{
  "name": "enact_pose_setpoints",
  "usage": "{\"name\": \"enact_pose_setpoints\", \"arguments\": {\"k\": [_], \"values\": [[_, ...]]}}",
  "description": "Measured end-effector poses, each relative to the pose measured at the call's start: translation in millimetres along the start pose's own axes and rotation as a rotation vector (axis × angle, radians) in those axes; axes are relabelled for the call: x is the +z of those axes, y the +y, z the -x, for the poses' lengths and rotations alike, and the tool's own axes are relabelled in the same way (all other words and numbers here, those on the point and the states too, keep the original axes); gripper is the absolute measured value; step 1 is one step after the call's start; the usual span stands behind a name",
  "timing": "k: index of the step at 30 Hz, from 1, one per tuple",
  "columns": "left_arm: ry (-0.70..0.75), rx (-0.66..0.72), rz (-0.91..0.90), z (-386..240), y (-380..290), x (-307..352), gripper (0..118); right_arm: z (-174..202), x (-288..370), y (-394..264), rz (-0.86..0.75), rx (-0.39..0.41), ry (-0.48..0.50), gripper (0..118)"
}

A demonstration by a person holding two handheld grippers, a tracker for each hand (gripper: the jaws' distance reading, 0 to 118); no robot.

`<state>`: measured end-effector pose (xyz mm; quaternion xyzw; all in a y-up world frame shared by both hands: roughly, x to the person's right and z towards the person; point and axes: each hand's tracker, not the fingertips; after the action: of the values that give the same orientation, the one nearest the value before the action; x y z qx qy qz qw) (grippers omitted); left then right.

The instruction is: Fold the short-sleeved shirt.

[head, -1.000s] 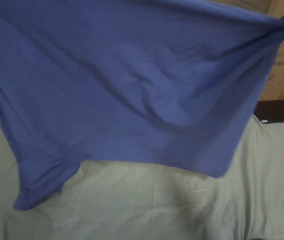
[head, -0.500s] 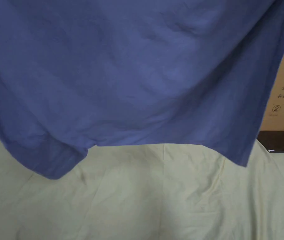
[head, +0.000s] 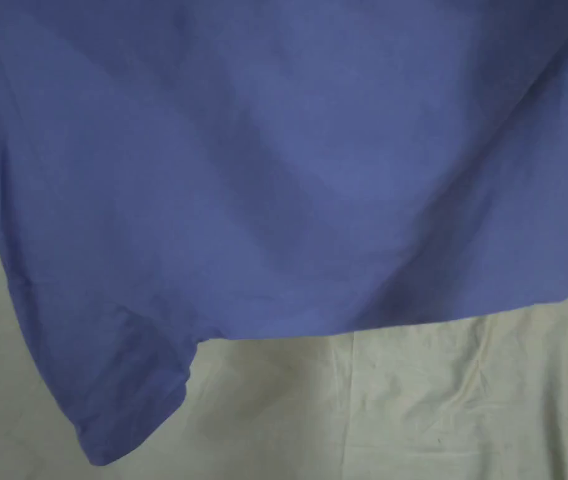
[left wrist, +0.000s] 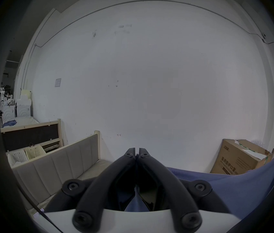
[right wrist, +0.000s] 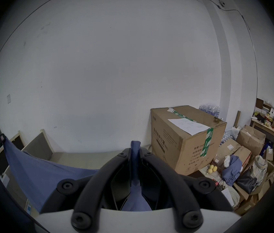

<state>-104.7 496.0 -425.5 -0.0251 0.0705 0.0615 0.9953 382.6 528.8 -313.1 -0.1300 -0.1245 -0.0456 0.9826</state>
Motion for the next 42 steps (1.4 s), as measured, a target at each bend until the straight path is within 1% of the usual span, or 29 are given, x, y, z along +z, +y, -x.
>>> {"name": "enact_pose_setpoints", "arguments": {"k": [2,5,7,15,17,18,21,22,27,34,37,39,42], "values": [[0.018,-0.002,-0.009,-7.0,-1.0,-23.1,0,7.1,-21.5,-0.5,-0.015,-0.012,-0.014,7],[0.073,-0.022,-0.082,-25.1,-11.8,-46.3,0,8.0,-61.1,7.1,-0.019,-0.004,-0.037,7],[0.085,-0.029,-0.095,-35.4,-17.5,-62.3,0,10.2,-83.7,10.1,-0.026,0.003,-0.060,7],[0.113,0.037,-0.136,-51.7,-34.7,-107.3,0,8.3,-146.8,1.0,-0.073,-0.087,-0.094,7],[0.119,0.046,-0.177,-57.4,-43.5,-112.8,0,9.4,-160.2,-4.5,-0.073,-0.085,-0.104,7],[0.140,0.030,-0.182,-61.2,-47.8,-116.8,0,9.9,-166.5,-8.7,-0.078,-0.079,-0.108,7],[0.143,0.031,-0.186,-64.8,-62.2,-130.3,0,11.2,-187.2,-19.5,-0.082,-0.058,-0.121,7],[0.140,0.022,-0.161,-65.1,-69.4,-137.2,0,10.9,-195.4,-24.9,-0.068,-0.057,-0.126,7],[0.154,-0.007,-0.038,-59.3,-132.4,-161.3,0,6.3,-231.6,-75.6,0.021,-0.131,-0.107,7],[0.167,-0.085,0.187,-41.9,-247.7,-171.1,0,-5.2,-268.8,-178.9,0.222,-0.161,-0.116,7],[0.151,-0.098,0.279,-26.4,-291.9,-157.3,0,-12.3,-267.7,-224.3,0.294,-0.146,-0.105,7],[0.137,-0.076,0.322,-10.3,-317.1,-140.8,0,-20.1,-261.5,-253.4,0.322,-0.115,-0.083,7],[0.130,-0.013,0.404,14.0,-351.5,-111.5,0,-32.3,-246.1,-299.0,0.396,-0.104,-0.058,7]]}}
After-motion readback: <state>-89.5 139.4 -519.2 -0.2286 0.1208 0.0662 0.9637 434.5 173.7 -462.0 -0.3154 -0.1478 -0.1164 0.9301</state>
